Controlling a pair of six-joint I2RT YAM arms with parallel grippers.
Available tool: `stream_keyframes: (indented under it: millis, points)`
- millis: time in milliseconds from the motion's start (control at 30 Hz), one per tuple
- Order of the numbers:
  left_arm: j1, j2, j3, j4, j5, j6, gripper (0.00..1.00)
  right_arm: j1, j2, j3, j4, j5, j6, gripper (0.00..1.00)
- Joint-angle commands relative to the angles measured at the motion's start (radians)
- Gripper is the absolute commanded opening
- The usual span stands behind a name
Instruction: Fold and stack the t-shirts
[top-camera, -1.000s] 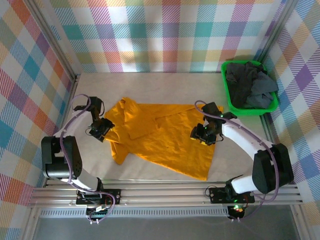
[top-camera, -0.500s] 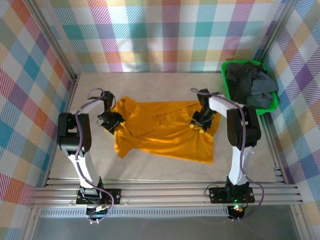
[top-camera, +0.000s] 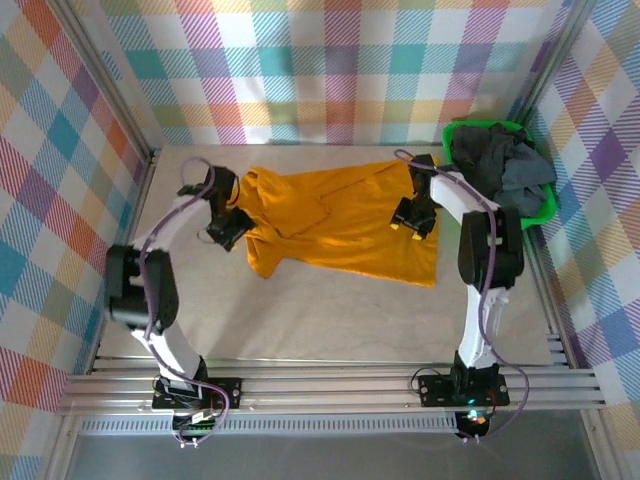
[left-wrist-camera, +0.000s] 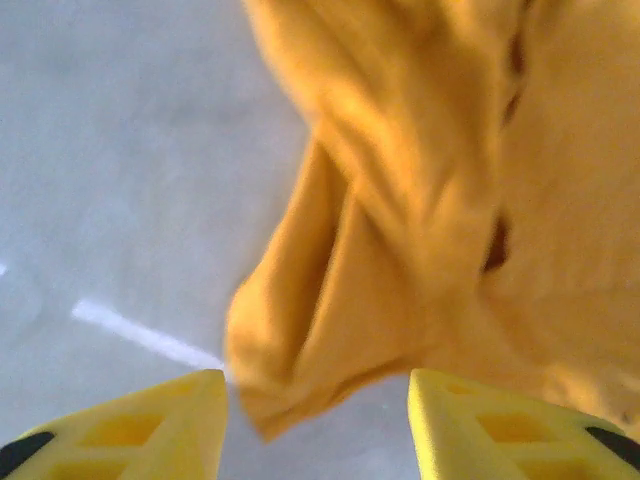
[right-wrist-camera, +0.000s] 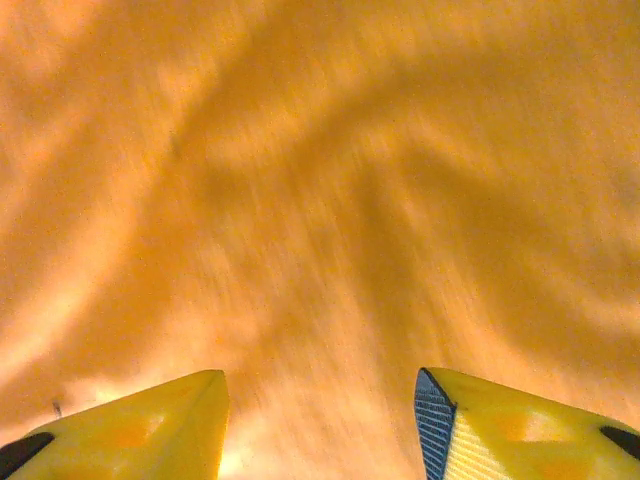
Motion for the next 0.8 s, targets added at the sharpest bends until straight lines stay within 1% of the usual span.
stream_keyframes:
  millis: [0,100,200,267,333,433,467,600,700,767]
  points:
    - [-0.017,0.017,-0.145,0.099,0.07,-0.08,0.47,0.009,-0.147,-0.152,0.056,-0.03,0.025,0.52]
    - [-0.033,0.071,-0.147,0.176,0.095,-0.121,0.48,0.009,-0.216,-0.251,0.073,-0.035,0.019,0.52]
    - [-0.05,0.145,-0.099,0.2,0.063,-0.127,0.48,0.009,-0.246,-0.289,0.071,-0.062,0.009,0.52]
    - [-0.057,0.184,-0.08,0.214,0.046,-0.136,0.45,0.009,-0.265,-0.306,0.069,-0.079,0.011,0.52]
    - [-0.061,0.203,-0.071,0.205,0.024,-0.148,0.34,0.009,-0.289,-0.323,0.073,-0.092,0.019,0.52]
    - [-0.071,0.183,-0.078,0.181,-0.005,-0.168,0.03,0.01,-0.319,-0.341,0.08,-0.097,0.03,0.52]
    - [-0.077,0.167,-0.074,0.161,-0.02,-0.173,0.0,0.009,-0.325,-0.343,0.079,-0.099,0.03,0.52]
    - [-0.114,0.058,-0.012,-0.059,-0.141,-0.231,0.0,0.01,-0.341,-0.338,0.067,-0.091,0.011,0.52]
    - [-0.158,-0.014,0.034,-0.191,-0.167,-0.314,0.0,0.009,-0.342,-0.319,0.051,-0.085,-0.013,0.52]
    - [-0.208,-0.045,0.056,-0.249,-0.175,-0.38,0.0,0.009,-0.345,-0.31,0.051,-0.084,-0.024,0.52]
